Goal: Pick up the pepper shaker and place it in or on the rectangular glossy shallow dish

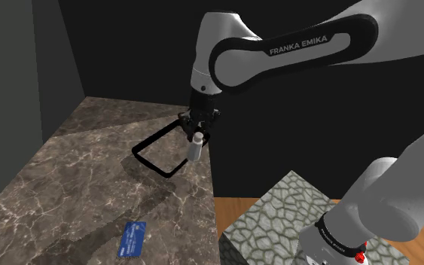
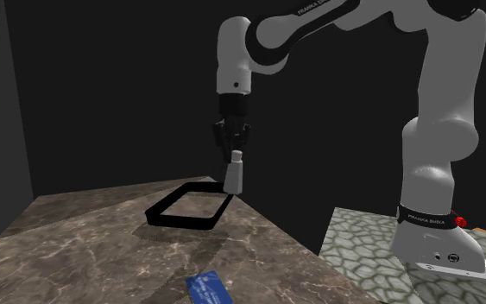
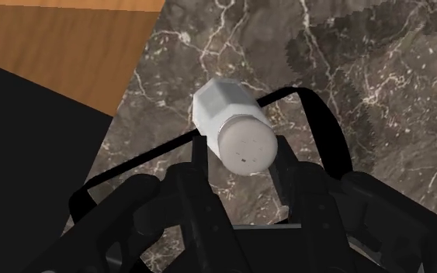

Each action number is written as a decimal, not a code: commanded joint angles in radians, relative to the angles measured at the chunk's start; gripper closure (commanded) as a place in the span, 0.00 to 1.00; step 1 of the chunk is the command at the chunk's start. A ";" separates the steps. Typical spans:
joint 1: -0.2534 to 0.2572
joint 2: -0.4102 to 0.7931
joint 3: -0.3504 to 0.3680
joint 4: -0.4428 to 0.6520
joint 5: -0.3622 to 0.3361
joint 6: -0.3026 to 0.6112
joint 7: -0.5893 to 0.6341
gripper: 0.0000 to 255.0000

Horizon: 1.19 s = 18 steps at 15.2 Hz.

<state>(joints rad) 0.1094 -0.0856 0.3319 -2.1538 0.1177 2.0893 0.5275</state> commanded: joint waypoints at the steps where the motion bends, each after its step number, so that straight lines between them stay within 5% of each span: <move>1: 0.000 -0.009 -0.001 0.019 0.002 -0.028 0.001 1.00; 9: -0.002 -0.035 -0.006 0.088 0.005 -0.123 0.003 1.00; 18: -0.031 0.280 -0.037 0.536 -0.098 -0.272 -0.021 1.00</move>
<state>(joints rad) 0.0784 0.1528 0.2975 -1.6820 0.0327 1.8421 0.5081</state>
